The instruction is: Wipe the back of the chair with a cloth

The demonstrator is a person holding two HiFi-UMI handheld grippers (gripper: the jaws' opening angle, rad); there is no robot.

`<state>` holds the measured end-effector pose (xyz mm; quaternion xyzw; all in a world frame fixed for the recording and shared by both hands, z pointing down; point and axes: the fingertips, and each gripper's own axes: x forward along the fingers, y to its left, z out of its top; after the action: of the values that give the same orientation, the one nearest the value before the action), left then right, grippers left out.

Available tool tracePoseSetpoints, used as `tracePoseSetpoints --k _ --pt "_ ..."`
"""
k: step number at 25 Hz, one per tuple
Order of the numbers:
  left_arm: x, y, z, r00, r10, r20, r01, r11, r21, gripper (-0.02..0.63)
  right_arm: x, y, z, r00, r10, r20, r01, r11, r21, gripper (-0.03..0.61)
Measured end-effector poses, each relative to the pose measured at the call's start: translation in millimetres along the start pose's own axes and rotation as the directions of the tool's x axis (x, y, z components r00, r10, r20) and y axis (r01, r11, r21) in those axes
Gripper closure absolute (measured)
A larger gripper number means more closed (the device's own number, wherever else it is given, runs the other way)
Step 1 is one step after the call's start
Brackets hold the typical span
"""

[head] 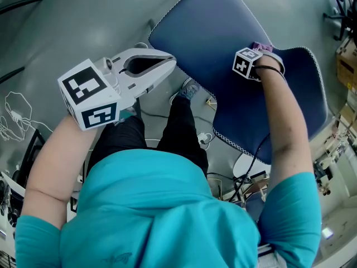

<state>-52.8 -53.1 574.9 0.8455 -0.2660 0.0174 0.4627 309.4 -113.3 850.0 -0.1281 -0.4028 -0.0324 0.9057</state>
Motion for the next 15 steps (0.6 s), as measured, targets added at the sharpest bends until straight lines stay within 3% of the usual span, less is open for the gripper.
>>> tracePoseSetpoints --k 15 --pt "-18.7 -1.7 -13.8 1.000 -0.010 0.005 0.010 1.000 -0.013 0.620 -8.5 25.4 18.1 1.000 0.019 -0.020 -0.020 1.000 -0.020 0.518"
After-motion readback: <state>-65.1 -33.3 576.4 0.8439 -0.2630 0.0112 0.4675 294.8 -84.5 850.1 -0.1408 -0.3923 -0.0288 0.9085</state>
